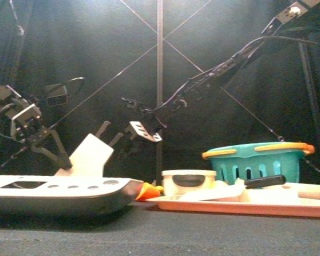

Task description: Place squash half near other squash half

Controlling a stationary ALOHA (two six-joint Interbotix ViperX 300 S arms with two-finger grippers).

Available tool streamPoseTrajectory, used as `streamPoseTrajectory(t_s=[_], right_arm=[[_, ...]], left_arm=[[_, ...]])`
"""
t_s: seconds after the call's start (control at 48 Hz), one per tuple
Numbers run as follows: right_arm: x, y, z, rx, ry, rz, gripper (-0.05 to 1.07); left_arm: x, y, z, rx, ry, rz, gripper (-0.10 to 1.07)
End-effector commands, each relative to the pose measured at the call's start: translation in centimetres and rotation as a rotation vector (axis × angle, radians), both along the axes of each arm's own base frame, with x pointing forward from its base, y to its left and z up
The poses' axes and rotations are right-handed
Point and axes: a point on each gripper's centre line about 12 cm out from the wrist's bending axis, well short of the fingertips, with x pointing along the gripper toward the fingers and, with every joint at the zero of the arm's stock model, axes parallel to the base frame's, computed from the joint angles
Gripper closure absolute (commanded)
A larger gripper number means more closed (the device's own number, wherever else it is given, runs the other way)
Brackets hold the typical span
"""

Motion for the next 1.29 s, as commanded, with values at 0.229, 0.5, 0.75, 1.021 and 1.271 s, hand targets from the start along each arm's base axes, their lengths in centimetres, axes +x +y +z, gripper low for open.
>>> streamPoseTrajectory(t_s=[0.229, 0.5, 0.75, 1.021, 1.271], right_arm=[[1.4, 1.6, 3.0, -0.044, -0.058, 0.048, 0.70], [1.6, 2.6, 2.2, -0.030, -0.042, 0.060, 0.70], [1.1, 3.3, 1.5, -0.007, -0.020, 0.058, 0.70], [1.0, 4.1, 1.7, -0.006, -0.008, 0.067, 0.70], [0.7, 5.0, 2.7, -0.011, -0.004, 0.070, 0.70]], left_arm=[[0.9, 1.0, 1.1, 0.015, -0.040, 0.026, 0.71], [0.7, 1.7, 1.2, 0.014, -0.042, 0.062, 0.71], [0.4, 2.4, 1.3, 0.015, -0.044, 0.091, 0.71], [0.0, 3.4, 1.4, 0.017, -0.046, 0.137, 0.71], [0.0, 4.5, 1.8, 0.026, -0.061, 0.173, 0.71]])
